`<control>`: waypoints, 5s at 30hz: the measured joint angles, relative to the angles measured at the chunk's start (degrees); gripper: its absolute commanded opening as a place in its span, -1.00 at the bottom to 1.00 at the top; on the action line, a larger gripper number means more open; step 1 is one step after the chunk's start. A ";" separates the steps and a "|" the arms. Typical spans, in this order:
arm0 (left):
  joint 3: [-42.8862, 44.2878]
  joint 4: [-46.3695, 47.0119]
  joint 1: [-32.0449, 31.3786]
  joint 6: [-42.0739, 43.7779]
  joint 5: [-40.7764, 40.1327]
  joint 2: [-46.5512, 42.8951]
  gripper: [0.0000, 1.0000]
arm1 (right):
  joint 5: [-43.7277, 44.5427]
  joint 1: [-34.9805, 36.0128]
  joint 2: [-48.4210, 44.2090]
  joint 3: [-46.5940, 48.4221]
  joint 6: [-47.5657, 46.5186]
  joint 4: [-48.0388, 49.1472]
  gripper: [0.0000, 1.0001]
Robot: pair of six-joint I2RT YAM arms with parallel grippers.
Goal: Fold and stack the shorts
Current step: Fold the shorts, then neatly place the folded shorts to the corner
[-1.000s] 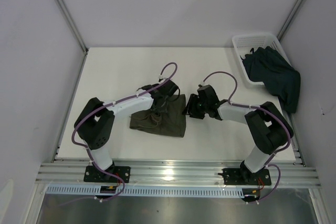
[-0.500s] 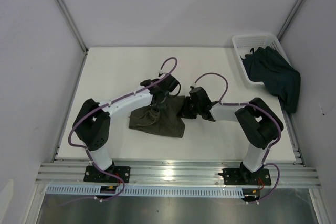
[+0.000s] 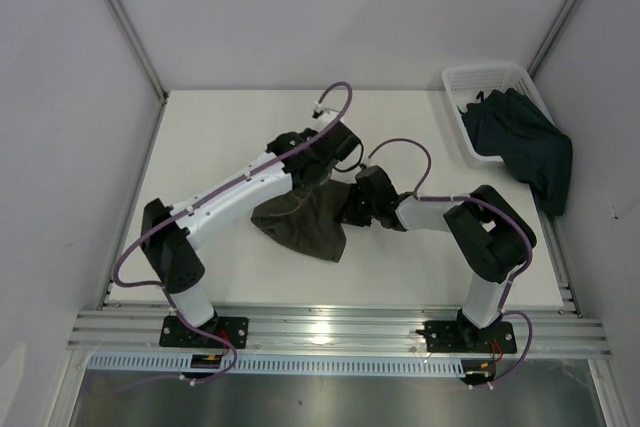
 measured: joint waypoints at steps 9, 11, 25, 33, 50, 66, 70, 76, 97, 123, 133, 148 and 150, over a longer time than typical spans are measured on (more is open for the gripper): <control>-8.76 3.08 -3.10 -1.42 2.03 9.99 -1.00 | 0.83 -0.02 0.07 0.87 0.02 -1.60 -1.00; -10.19 4.39 -3.23 -1.73 2.69 10.14 -1.00 | 0.61 -0.22 0.20 0.96 0.42 -1.73 -1.00; -12.83 10.32 -4.20 -5.22 7.21 9.49 -0.95 | 0.76 -0.92 0.26 1.07 1.01 -1.86 -0.97; -12.81 11.45 -3.19 -7.19 8.70 9.49 -0.95 | 0.76 -1.42 -0.31 -0.13 1.09 -0.68 -0.98; -14.25 14.86 -1.01 -7.21 11.58 7.65 -0.96 | 1.53 -4.13 -4.83 -1.84 -0.48 -4.79 -0.06; -23.89 26.36 0.02 -7.91 24.41 -7.43 0.98 | 5.07 -10.25 -14.78 -6.86 -2.54 -13.66 -0.03; -25.55 29.70 4.72 -7.08 31.10 -14.47 0.98 | 5.22 -10.80 -19.21 -8.11 -2.86 -15.23 -0.07; -28.92 31.50 16.22 -4.81 35.87 -16.81 0.98 | 3.93 -6.29 -24.09 -6.43 -3.08 -16.83 -0.20; -34.21 35.74 22.95 -0.94 43.56 -11.69 0.98 | -17.20 0.42 -2.89 -1.09 1.64 6.23 -0.87; -29.97 48.74 22.99 -2.45 49.48 8.85 0.96 | -3.21 -4.81 -3.13 2.67 -5.95 -10.40 -0.98; -64.70 62.25 20.46 -16.68 45.57 -21.05 0.98 | -0.85 -6.36 4.33 17.11 -11.61 -19.52 -0.54; -55.60 38.38 20.06 -12.72 31.21 -38.10 0.98 | 8.59 -0.61 -17.97 8.79 -7.58 -26.60 0.23; -51.47 37.48 20.48 -9.25 29.73 -33.68 0.98 | 11.02 1.57 -19.82 4.76 -3.76 -26.97 0.28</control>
